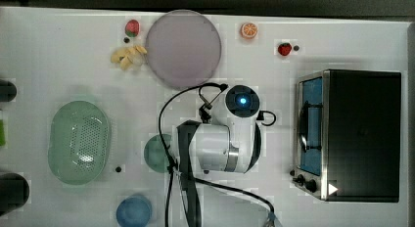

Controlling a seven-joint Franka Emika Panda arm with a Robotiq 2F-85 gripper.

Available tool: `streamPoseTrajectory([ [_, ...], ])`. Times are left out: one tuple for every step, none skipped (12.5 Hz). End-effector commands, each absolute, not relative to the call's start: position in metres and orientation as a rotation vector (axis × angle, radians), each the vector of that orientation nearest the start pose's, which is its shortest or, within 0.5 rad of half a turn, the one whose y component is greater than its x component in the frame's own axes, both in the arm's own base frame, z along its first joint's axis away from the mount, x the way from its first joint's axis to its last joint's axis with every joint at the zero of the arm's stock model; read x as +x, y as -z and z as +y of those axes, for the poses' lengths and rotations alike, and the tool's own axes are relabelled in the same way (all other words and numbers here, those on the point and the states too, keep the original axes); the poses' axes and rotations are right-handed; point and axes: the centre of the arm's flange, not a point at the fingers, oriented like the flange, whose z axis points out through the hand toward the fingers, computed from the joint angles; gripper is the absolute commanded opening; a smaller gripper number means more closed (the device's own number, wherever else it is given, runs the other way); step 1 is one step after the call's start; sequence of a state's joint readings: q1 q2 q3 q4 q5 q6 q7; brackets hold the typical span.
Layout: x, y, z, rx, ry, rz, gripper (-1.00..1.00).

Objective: Pick ketchup from strainer and place it on the table

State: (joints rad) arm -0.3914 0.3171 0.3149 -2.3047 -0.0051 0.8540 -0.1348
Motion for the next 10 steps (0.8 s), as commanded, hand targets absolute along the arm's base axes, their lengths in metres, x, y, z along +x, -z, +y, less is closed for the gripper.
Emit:
streamPoseTrajectory([
  [0.513, -0.203, -0.033, -2.891, -0.243, 1.041, 0.88],
  [0.513, -0.207, -0.032, -2.894, -0.248, 1.038, 1.0],
  [0.516, -0.216, -0.032, -2.897, -0.228, 1.037, 1.0],
  [0.524, -0.233, -0.032, -2.899, -0.174, 1.033, 1.0],
  [0.532, -0.254, -0.033, -2.901, -0.118, 1.031, 1.0],
  [0.54, -0.279, -0.035, -2.904, -0.074, 1.033, 1.0],
  [0.549, -0.306, -0.038, -2.901, -0.037, 1.044, 1.0],
  [0.557, -0.336, -0.04, -2.893, -0.002, 1.063, 1.0],
  [0.564, -0.366, -0.041, -2.888, 0.02, 1.087, 1.0],
  [0.569, -0.395, -0.041, -2.879, 0.027, 1.123, 1.0],
])
